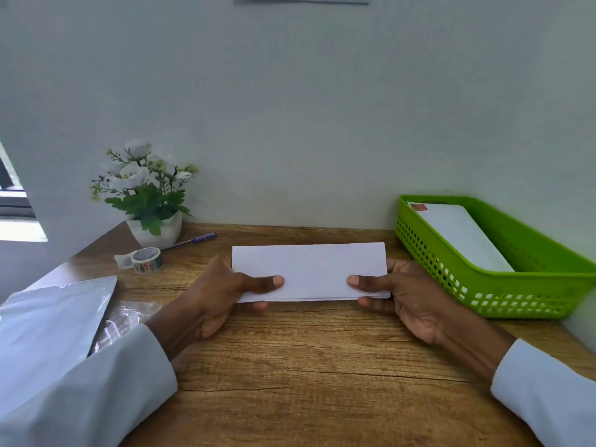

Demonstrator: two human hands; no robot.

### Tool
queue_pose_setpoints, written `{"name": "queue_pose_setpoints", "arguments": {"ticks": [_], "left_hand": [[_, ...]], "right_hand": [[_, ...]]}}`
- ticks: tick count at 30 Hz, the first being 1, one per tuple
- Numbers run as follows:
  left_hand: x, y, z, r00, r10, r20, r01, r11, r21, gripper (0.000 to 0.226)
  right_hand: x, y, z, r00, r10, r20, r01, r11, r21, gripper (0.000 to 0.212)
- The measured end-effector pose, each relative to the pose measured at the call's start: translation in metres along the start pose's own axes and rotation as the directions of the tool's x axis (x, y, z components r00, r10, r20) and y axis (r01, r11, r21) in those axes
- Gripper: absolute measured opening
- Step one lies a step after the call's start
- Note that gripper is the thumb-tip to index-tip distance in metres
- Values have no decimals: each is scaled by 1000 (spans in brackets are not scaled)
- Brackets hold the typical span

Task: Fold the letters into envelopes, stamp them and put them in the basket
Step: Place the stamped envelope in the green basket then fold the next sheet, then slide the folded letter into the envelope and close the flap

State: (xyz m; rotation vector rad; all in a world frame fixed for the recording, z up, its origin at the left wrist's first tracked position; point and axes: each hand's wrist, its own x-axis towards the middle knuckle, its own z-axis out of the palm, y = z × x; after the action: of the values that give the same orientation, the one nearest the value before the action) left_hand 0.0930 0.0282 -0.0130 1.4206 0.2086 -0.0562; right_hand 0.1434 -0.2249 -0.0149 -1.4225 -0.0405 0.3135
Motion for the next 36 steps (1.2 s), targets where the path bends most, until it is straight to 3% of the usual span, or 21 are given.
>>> {"name": "queue_pose_setpoints", "arguments": {"ticks": [4, 9, 11, 14, 16, 20, 26, 31, 36], "left_hand": [[8, 2, -12, 999, -26, -42, 30, 995, 97, 58], [10, 0, -16, 995, -51, -85, 82, 905, 417, 73], [9, 1, -17, 994, 38, -101, 39, 749, 661, 73], [8, 4, -19, 982, 184, -37, -43, 413, 910, 73], [5, 6, -20, 982, 188, -5, -62, 350, 935, 65], [2, 14, -19, 961, 268, 66, -159, 343, 926, 48], [-19, 40, -13, 886, 432, 169, -273, 191, 943, 37], [-50, 62, -43, 820, 563, 105, -312, 286, 906, 24], [-87, 59, -102, 764, 642, -59, -231, 357, 905, 23]], "right_hand": [[3, -7, -12, 999, 46, -22, -48, 989, -139, 18], [1, -6, -23, 995, 101, -7, -97, 935, -340, 33], [-2, -6, -23, 999, 35, -13, -37, 897, -440, 34], [-4, -6, -22, 997, -79, -8, 58, 792, -608, 41], [-4, -8, -20, 987, -162, -7, 106, 681, -724, 45], [-5, -21, -13, 933, -360, 16, 210, 507, -836, 43], [-3, -42, 36, 873, -433, 224, 437, 492, -753, 25], [0, -53, 106, 796, -463, 389, 592, 463, -660, 18], [-14, -35, 182, 737, -425, 526, 673, 534, -511, 11]]}}
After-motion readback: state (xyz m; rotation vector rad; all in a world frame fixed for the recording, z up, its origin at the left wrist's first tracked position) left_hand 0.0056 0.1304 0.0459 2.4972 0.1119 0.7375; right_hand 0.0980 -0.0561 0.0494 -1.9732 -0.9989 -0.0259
